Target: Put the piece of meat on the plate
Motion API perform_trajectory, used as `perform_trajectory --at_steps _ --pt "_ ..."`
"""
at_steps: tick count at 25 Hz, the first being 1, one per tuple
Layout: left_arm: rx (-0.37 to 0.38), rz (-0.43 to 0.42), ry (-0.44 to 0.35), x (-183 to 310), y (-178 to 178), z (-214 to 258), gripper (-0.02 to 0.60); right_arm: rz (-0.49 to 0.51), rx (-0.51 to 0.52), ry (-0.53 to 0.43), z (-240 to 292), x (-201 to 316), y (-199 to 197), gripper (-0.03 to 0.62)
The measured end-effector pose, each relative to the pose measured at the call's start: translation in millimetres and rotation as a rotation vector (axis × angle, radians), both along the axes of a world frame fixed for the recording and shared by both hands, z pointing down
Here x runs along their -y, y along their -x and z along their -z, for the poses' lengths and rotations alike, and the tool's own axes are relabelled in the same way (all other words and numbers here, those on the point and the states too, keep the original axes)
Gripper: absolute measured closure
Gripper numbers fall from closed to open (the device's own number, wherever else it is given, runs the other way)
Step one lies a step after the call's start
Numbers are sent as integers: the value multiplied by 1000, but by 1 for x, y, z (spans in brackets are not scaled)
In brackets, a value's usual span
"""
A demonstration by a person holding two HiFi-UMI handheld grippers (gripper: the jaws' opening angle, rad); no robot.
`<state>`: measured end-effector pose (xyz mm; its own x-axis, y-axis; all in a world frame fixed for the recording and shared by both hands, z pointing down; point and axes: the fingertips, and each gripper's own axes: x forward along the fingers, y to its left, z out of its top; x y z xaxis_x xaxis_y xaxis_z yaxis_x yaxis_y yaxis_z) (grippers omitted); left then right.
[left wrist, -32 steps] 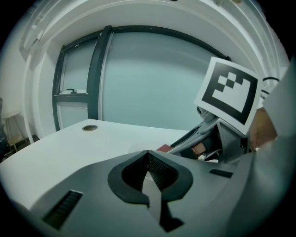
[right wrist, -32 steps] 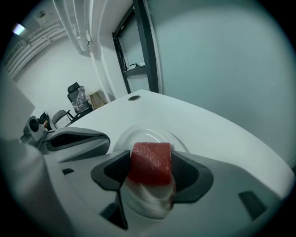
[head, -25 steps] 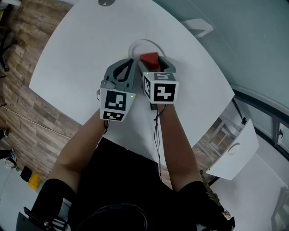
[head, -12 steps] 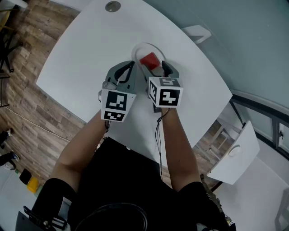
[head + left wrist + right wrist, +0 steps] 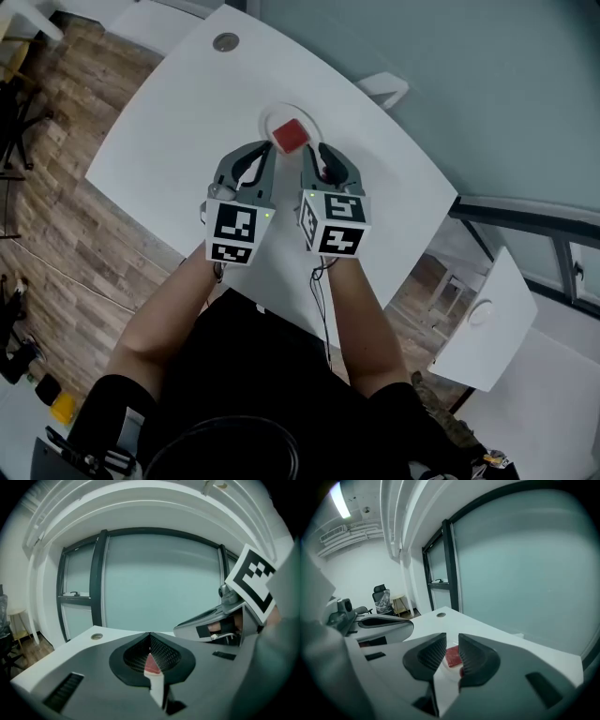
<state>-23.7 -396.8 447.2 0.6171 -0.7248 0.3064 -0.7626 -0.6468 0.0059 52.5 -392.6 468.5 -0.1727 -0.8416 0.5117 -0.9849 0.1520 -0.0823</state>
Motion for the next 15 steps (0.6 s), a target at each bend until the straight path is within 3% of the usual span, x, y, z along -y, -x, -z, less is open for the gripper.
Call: perform_trajectory --at_steps 4,15 --pt "-7 -12 -73 -24 -12 39 578 -21 10 -91 39 -25 -6 586" --pt "-52 6 -183 -112 -30 108 578 62 25 -345 133 -114 -7 591"
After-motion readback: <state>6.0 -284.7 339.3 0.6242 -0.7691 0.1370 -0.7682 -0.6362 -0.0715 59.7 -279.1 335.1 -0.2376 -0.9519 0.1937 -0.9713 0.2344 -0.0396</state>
